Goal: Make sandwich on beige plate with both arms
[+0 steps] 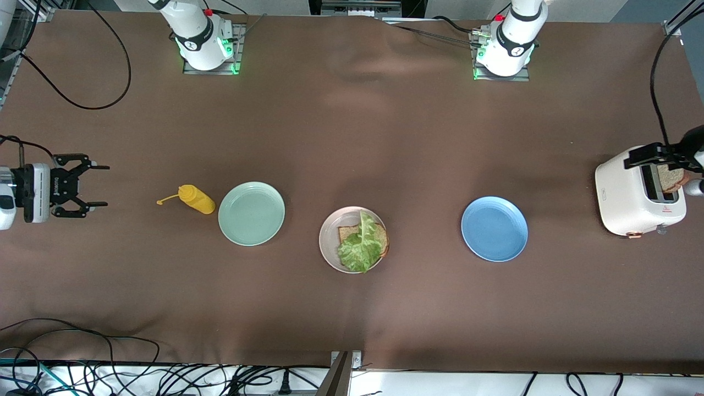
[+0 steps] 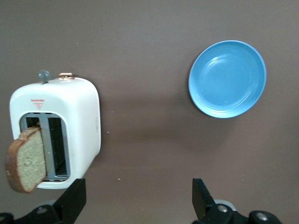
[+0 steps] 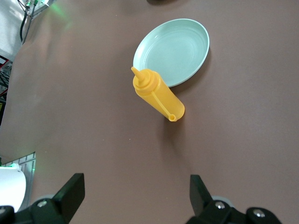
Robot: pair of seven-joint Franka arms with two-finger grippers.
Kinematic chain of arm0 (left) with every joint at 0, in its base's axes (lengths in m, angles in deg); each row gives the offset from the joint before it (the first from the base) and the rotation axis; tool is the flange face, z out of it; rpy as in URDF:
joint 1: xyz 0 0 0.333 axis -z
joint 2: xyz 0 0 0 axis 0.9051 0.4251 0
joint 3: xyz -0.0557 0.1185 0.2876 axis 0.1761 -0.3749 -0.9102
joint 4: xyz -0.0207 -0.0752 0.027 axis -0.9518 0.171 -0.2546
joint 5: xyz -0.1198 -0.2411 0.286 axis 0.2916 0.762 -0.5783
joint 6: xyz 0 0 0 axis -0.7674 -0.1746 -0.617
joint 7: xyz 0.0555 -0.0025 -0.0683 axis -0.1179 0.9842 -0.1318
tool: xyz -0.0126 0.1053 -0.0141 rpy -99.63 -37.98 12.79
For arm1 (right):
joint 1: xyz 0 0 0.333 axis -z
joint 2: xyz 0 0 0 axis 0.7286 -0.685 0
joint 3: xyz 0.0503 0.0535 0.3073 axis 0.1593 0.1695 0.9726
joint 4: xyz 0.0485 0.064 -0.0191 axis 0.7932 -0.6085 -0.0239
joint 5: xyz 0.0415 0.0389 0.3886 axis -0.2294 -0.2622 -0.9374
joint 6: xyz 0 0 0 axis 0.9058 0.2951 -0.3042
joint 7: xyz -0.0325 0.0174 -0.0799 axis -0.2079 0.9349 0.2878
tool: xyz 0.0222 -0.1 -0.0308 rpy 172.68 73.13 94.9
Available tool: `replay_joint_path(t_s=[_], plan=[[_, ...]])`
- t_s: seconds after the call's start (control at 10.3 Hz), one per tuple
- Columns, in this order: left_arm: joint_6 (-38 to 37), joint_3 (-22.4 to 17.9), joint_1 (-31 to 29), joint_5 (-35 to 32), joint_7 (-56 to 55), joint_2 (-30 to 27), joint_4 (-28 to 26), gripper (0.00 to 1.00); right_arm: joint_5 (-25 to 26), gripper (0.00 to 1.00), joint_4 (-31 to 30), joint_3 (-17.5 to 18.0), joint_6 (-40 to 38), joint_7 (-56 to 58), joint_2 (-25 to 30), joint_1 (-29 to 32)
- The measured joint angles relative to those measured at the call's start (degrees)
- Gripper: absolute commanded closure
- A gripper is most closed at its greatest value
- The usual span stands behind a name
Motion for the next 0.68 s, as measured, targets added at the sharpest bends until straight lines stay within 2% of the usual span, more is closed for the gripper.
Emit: replay_joint_path(t_s=[0.29, 0.48, 0.68], plan=[[1.3, -0.2, -6.6, -0.9, 10.3, 2.0, -0.1, 0.0, 8.6, 0.0, -3.3, 0.8, 6.4, -18.9, 6.0, -4.4], [4.1, -0.3, -11.4, -1.4, 17.1, 4.6, -0.4, 0.0, 14.4, 0.0, -7.9, 3.1, 11.4, -32.4, 11.2, -6.3], [7.1, -0.3, -14.5, -1.5, 21.7, 7.3, -0.5, 0.0, 20.5, 0.0, -10.4, 4.1, 13.0, -46.3, 15.0, -9.3]])
